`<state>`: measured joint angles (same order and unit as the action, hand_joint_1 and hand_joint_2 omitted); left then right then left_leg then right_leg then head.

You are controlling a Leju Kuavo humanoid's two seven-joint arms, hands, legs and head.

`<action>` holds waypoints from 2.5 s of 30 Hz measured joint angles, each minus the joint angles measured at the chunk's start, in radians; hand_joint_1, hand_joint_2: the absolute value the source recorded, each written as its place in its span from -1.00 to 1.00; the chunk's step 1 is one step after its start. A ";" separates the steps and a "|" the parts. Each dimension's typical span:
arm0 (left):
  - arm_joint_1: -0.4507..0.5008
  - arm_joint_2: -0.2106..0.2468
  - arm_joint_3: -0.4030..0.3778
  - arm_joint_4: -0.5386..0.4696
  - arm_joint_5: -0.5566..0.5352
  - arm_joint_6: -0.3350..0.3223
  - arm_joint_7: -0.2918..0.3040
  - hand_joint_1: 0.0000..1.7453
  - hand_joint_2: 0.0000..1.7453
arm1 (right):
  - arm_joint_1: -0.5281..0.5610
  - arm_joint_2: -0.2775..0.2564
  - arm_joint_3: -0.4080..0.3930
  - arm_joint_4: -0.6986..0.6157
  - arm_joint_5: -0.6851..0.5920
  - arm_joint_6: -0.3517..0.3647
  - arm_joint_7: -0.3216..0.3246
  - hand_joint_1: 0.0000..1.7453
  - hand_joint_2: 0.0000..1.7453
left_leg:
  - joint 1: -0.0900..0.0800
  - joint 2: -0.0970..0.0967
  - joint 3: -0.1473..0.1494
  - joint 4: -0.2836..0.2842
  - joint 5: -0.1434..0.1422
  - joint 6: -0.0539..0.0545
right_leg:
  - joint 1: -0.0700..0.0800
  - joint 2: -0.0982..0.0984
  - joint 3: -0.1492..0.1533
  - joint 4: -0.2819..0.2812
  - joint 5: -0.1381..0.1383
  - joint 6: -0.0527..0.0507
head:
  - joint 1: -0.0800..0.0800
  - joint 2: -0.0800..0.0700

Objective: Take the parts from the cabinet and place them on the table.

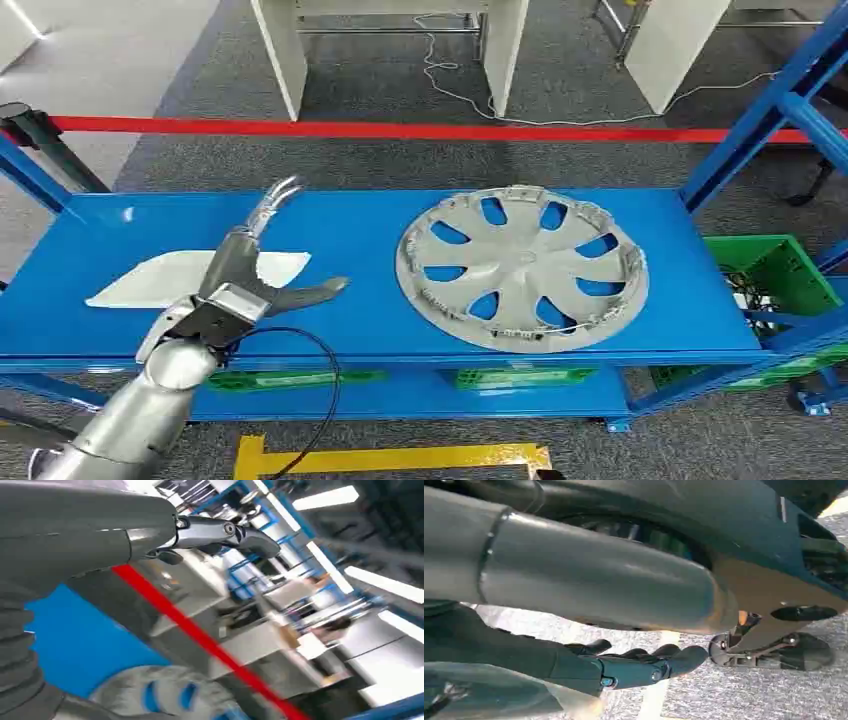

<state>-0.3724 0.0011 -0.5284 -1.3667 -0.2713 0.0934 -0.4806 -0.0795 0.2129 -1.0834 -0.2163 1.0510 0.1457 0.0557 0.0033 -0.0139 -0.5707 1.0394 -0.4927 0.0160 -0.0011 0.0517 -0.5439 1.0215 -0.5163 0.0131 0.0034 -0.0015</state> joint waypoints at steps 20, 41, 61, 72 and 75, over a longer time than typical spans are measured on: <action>-0.149 0.017 -0.078 0.507 -0.404 0.121 0.257 -1.00 -1.00 | -0.001 -0.005 0.043 0.007 0.042 0.041 0.064 -1.00 -1.00 | 0.000 0.000 0.000 0.000 0.000 0.000 | 0.000 0.000 0.000 0.000 0.000 0.000 | 0.000 0.000; -0.089 0.014 -0.035 0.538 -0.617 0.354 0.341 -1.00 -1.00 | 0.001 -0.005 0.041 0.008 0.026 0.020 0.068 -1.00 -1.00 | 0.000 0.000 0.000 0.000 0.000 0.000 | 0.000 0.000 0.000 0.000 0.000 0.000 | 0.000 0.000; -0.029 0.016 0.026 0.463 -0.748 0.441 0.399 -1.00 -1.00 | 0.005 -0.005 0.041 0.009 0.031 0.007 0.058 -1.00 -1.00 | 0.000 0.000 0.000 0.000 0.000 0.000 | 0.000 0.000 0.000 0.000 0.000 0.000 | 0.000 0.000; -0.025 0.018 0.040 0.454 -0.710 0.377 0.374 -1.00 -1.00 | 0.005 -0.005 0.041 0.009 0.029 0.006 0.051 -1.00 -1.00 | 0.000 0.000 0.000 0.000 0.000 0.000 | 0.000 0.000 0.000 0.000 0.000 0.000 | 0.000 0.000; -0.014 0.026 0.051 0.433 -0.624 0.331 0.308 -1.00 -1.00 | 0.005 -0.005 0.041 0.009 0.029 0.006 0.049 -1.00 -1.00 | 0.000 0.000 0.000 0.000 0.000 0.000 | 0.000 0.000 0.000 0.000 0.000 0.000 | 0.000 0.000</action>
<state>-0.3867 0.0275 -0.4776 -0.9335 -0.8949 0.4241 -0.1725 -0.0740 0.2083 -1.0426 -0.2071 1.0803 0.1522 0.1045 0.0033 -0.0139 -0.5709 1.0391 -0.4925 0.0158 -0.0010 0.0515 -0.5436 1.0219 -0.5164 0.0131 0.0038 -0.0015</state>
